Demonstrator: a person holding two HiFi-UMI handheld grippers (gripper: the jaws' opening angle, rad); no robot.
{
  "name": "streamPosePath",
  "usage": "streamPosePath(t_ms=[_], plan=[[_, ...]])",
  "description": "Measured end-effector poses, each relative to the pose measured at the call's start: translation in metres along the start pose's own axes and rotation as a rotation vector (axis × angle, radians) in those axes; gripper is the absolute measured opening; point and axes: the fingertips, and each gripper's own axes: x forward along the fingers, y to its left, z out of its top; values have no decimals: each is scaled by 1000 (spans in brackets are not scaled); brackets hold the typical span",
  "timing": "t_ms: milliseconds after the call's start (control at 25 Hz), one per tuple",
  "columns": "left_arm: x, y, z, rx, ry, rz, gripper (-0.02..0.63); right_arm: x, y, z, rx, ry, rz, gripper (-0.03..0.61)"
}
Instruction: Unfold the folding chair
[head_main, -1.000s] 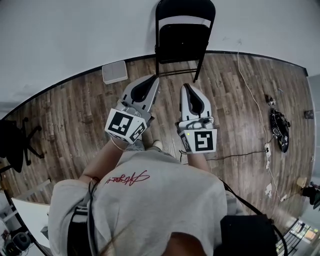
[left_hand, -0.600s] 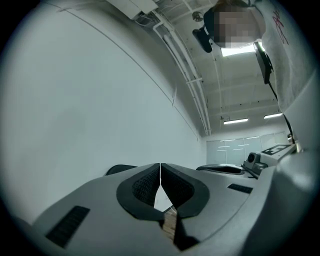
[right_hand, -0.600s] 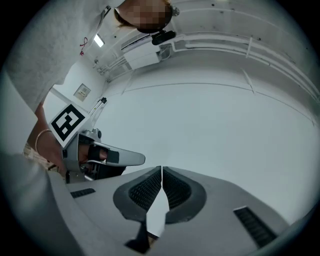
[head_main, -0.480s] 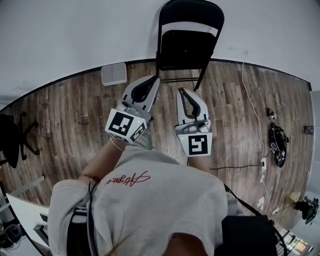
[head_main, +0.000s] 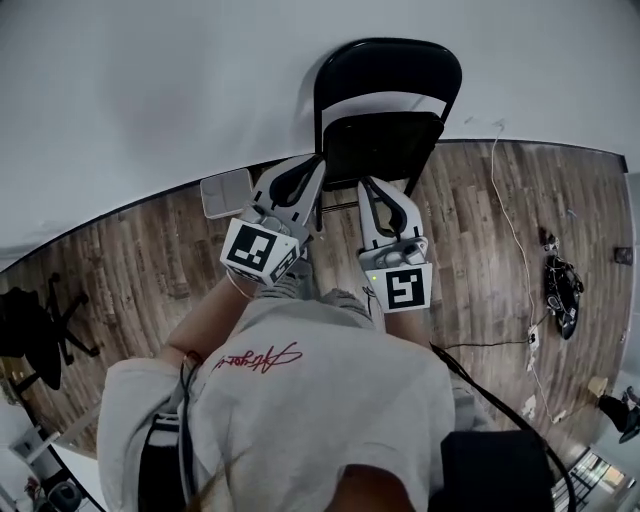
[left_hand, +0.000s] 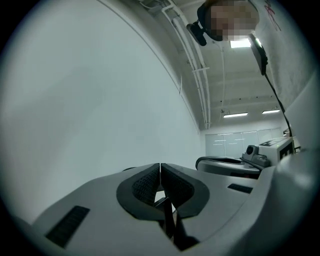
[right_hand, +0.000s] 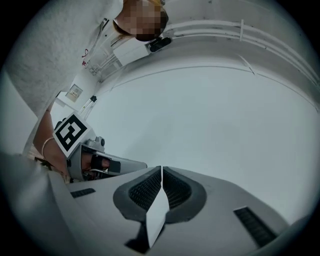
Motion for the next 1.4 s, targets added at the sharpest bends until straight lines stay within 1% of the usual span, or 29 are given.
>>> streamPosePath(t_ms=[40,120,240,280,320,360,400,480,560,600,680,720,760,840,920,1040,1080,1120,1160,1200,1240,1280,1320,1360,1400], plan=[[8,9,-2,-5,15,9,17,9,-4,-2,7,2,1,18],[19,26,-16,-17,78,35,17,20,-9,-10,6,20,22,18],[40,57,-59,-65,210,56,20,33,-22,-36,-60,71,91,20],[49,71,-77,-84,251,70,49,38,-29,-50,-89,104,119,62],[56,84,-97,-101,297,86,148,43,-34,-68,-108,153,156,155],[64,98,-118,-120,351,96,250,48,-37,-89,-124,207,210,167],[70,109,-140,-143,410,97,272,54,-39,-110,-151,256,283,182],[82,130,-185,-178,541,77,316,65,-40,-155,-250,364,467,204],[94,148,-229,-184,676,48,343,73,-43,-206,-372,513,659,229],[100,155,-247,-182,733,34,357,77,-45,-231,-428,588,742,236],[113,167,-272,-175,800,13,367,84,-49,-273,-539,709,862,245],[120,170,-279,-173,814,5,367,90,-52,-289,-588,754,894,250],[128,173,-284,-174,820,-2,367,97,-55,-303,-623,785,908,253],[143,176,-290,-187,819,-14,367,112,-59,-321,-643,824,911,257],[155,176,-292,-196,817,-31,365,122,-61,-335,-658,870,933,259],[166,174,-299,-184,842,-69,365,131,-57,-352,-712,951,1004,259],[167,173,-302,-198,854,-88,365,130,-55,-358,-739,988,1037,259],[169,170,-305,-229,865,-112,347,127,-54,-366,-775,1036,1074,259],[170,168,-307,-261,877,-136,320,124,-55,-375,-819,1083,1105,259],[171,165,-307,-274,887,-155,252,121,-56,-383,-861,1111,1122,259],[170,162,-307,-251,893,-171,211,121,-56,-388,-890,1117,1125,258],[170,159,-306,-194,896,-183,125,123,-55,-390,-892,1110,1121,256],[170,157,-305,-122,901,-191,52,125,-54,-389,-862,1098,1106,252],[170,156,-305,-61,907,-194,44,128,-53,-387,-808,1086,1080,206],[170,156,-305,-30,912,-193,42,131,-51,-384,-754,1074,1048,170]])
